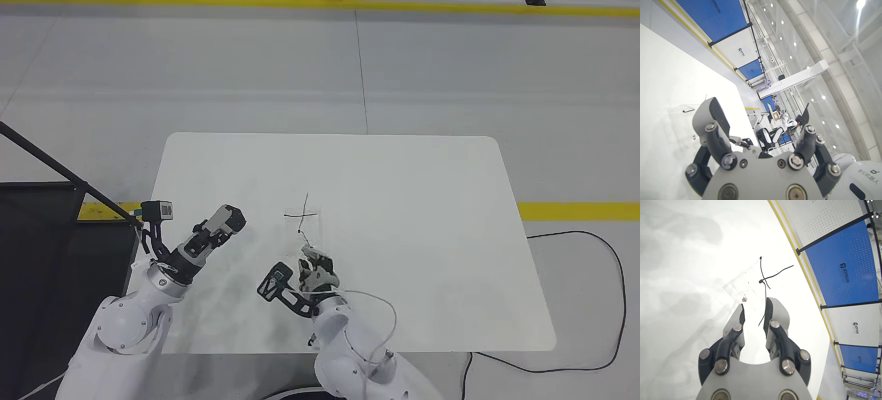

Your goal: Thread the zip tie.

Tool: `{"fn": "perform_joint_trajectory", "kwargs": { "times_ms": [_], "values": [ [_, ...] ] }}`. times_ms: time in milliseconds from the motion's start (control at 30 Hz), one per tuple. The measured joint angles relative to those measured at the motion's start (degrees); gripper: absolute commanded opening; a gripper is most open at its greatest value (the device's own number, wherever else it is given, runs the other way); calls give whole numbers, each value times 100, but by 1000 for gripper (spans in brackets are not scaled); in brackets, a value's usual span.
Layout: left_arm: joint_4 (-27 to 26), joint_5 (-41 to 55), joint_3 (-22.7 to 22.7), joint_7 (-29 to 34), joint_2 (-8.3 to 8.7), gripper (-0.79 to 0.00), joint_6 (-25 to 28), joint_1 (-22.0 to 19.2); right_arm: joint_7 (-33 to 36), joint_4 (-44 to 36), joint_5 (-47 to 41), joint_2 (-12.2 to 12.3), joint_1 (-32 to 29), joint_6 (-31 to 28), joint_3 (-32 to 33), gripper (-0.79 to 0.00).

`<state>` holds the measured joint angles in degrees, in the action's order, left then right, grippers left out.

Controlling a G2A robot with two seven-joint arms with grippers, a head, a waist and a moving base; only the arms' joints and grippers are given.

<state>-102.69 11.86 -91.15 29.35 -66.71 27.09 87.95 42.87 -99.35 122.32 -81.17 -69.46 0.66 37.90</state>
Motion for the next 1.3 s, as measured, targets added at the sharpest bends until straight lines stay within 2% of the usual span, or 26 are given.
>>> {"fn": "perform_joint_trajectory", "kwargs": {
  "times_ms": [67,233,467,567,633,667,733,767,933,1167,1300],
  "values": [
    [0,0,0,0,0,0,0,0,79,41,25,-38,29,-38,-8,-406],
    [0,0,0,0,0,0,0,0,214,154,87,-128,99,-113,-54,-379],
    [0,0,0,0,0,0,0,0,273,271,146,-248,157,-123,-60,-394],
    [0,0,0,0,0,0,0,0,183,205,172,-265,83,-82,-5,-354],
    [0,0,0,0,0,0,0,0,53,104,176,-252,-18,-38,76,-299],
    [0,0,0,0,0,0,0,0,-72,5,161,-232,-110,-17,156,-252],
    [0,0,0,0,0,0,0,0,-327,-190,115,-186,-292,-2,309,-68],
    [0,0,0,0,0,0,0,0,-542,-349,80,-145,-439,-1,434,0],
    [0,0,0,0,0,0,0,0,-1692,-1103,-144,61,-1201,42,1083,0],
    [0,0,0,0,0,0,0,0,-3668,-2053,-895,327,-2295,-114,2207,0],
    [0,0,0,0,0,-1,0,0,-4100,-2467,-1581,386,-2542,-319,2746,-1]
  ]
}}
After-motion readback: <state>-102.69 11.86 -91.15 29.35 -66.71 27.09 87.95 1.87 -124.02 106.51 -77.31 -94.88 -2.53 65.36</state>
